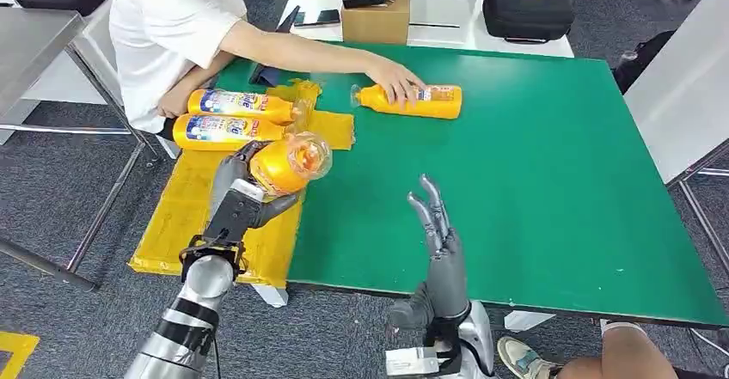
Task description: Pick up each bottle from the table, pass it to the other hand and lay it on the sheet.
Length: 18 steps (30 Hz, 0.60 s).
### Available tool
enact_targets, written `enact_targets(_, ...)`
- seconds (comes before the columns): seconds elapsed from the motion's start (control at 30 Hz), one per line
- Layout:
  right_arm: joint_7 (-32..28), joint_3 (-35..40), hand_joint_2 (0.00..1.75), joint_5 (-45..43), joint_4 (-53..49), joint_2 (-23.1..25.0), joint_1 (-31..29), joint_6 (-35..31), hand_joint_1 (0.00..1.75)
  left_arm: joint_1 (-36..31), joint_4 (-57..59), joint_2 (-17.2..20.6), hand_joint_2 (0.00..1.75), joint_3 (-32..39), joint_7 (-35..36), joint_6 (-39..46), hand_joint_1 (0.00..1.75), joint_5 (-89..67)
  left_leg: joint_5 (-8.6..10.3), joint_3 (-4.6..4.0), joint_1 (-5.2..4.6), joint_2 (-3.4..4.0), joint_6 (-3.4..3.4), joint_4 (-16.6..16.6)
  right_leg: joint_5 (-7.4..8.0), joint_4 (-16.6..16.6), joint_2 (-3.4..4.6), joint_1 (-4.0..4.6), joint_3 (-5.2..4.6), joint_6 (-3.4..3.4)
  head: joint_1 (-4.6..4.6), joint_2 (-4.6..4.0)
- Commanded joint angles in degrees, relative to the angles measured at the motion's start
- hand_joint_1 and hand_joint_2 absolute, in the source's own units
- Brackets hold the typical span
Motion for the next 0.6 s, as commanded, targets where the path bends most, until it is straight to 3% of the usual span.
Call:
enact_targets(0.03,0.1,-0.4,0.00,-2.0,-0.7,-2.7,-1.1,1.0,0.00,-7.7,16.9,6.7,1.75,-2.3,4.5,-1.8,1.75,-19.2,-0.06,0.31,0.03,-0.04,-0.09,-0.1,-0.09,-0.1,-0.10,0.05,0.32,-0.13,0.02,0.00)
enact_targets(0.37,0.1,2.0,0.00,-4.7,-0.1,-3.3,-2.5,1.4,0.00,-16.5,38.1,9.6,1.75,-4.2,8.3,-4.8,1.75,-31.4,-0.02,0.27,0.06,-0.04,-0.08,-0.1,-0.05,0.0,-0.08,0.07,0.28,-0.11,0.04,0.02)
enact_targets(0.6,0.1,3.0,0.00,-6.4,0.1,-3.5,-3.3,1.9,0.00,-18.9,43.6,8.1,1.75,-5.5,9.8,-7.5,1.75,-33.9,-0.09,0.27,0.09,0.03,-0.08,0.0,-0.10,0.0,-0.05,0.10,0.29,-0.12,0.02,0.02)
